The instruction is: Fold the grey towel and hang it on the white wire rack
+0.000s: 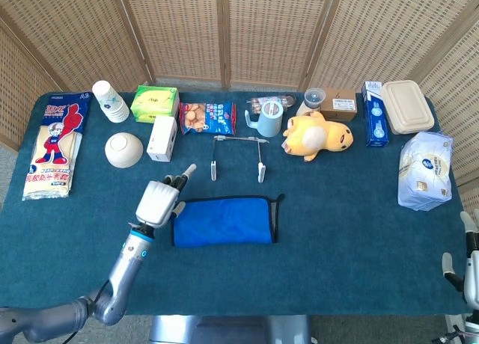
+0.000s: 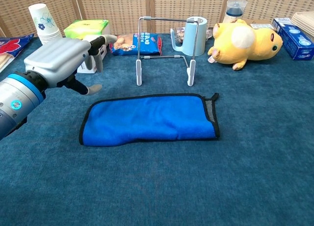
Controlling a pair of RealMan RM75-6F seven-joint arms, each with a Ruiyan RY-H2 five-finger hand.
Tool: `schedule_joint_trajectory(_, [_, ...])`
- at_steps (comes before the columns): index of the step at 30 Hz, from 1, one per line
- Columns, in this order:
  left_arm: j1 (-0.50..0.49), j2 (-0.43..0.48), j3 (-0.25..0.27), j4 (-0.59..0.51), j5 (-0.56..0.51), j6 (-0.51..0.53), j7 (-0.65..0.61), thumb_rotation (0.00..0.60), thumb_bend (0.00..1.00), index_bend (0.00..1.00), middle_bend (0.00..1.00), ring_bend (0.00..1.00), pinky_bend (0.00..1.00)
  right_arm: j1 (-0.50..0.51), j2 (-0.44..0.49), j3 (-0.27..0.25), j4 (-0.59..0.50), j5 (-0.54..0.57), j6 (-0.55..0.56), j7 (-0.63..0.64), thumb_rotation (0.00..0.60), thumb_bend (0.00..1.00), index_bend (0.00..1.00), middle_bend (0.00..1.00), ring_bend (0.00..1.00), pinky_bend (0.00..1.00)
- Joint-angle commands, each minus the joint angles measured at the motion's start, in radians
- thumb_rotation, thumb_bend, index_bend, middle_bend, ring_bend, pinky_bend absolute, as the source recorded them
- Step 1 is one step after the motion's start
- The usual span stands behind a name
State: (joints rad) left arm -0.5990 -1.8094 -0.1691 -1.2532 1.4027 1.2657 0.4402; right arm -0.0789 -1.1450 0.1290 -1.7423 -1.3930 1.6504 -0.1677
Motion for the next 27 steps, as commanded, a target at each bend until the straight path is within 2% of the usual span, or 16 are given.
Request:
schedule_joint_trajectory(1, [0.004,0.014,0.016,-0.002,0.035,0.014,-0.048,0.600,0.39,0.11,0.39,0.37,0.75,0.003,-0.002,0.000,0.000,-0.002,-0.004,-0.001,0.600,0.39,0.05,0.05,0.00,0.00])
schedule_joint_trajectory(7, [0.019,0.092,0.060,-0.066,0.088,0.014,-0.170,0.600,0.39,0.18,0.34,0.30,0.65,0.012,-0.006,0.000,-0.004,-0.006,-0.014,-0.012,0.600,0.39,0.05,0.05,0.00,0.00])
schedule_joint_trajectory(13, [0.041,0.230,0.097,-0.230,0.103,-0.014,-0.269,0.600,0.38,0.22,0.31,0.27,0.62,0.025,-0.007,-0.002,-0.012,-0.017,-0.029,-0.022,0.600,0.39,0.05,0.05,0.00,0.00])
schedule_joint_trajectory(21, [0.067,0.364,0.153,-0.340,0.136,-0.031,-0.281,0.600,0.34,0.26,0.30,0.24,0.56,0.046,0.006,-0.006,-0.032,-0.032,-0.062,-0.002,0.600,0.39,0.06,0.05,0.00,0.00])
schedule_joint_trajectory(27, [0.090,0.436,0.197,-0.378,0.168,-0.031,-0.287,0.600,0.31,0.26,0.29,0.23,0.54,0.060,0.021,-0.016,-0.053,-0.050,-0.088,0.011,0.600,0.39,0.07,0.05,0.00,0.00])
